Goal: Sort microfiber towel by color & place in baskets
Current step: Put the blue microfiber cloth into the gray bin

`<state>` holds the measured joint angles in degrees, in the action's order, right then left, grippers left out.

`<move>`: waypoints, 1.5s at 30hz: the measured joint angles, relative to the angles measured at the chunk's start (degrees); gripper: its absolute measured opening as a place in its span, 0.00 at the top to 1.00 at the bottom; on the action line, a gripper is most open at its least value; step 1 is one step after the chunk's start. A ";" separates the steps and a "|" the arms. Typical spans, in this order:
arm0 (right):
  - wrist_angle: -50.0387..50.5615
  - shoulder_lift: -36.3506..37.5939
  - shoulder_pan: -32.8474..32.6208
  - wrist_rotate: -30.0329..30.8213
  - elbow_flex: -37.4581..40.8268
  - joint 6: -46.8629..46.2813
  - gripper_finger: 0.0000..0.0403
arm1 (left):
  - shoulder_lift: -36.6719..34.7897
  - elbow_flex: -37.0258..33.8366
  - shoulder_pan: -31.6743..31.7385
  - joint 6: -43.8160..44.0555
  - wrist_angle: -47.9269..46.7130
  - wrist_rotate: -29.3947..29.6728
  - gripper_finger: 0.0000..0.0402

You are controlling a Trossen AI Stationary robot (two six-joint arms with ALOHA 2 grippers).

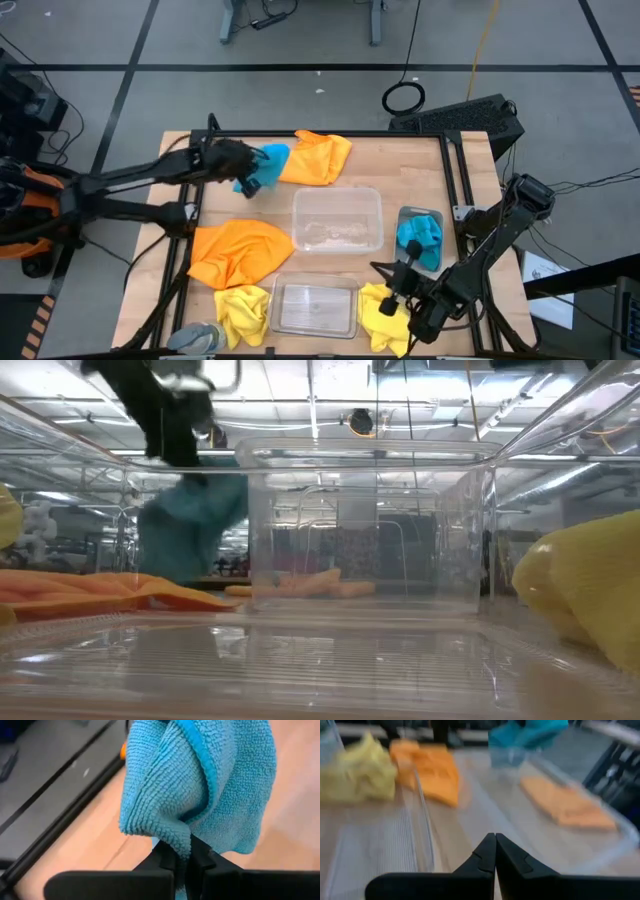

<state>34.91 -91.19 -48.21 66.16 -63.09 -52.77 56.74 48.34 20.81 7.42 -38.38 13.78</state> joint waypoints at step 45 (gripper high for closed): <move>-58.14 -28.64 23.56 -12.67 -29.55 91.28 0.29 | -0.76 0.02 -55.14 -1.92 22.77 9.85 0.95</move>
<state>-23.23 -119.83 -24.66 53.49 -92.64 38.51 55.98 48.36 -34.33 5.50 -15.61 23.63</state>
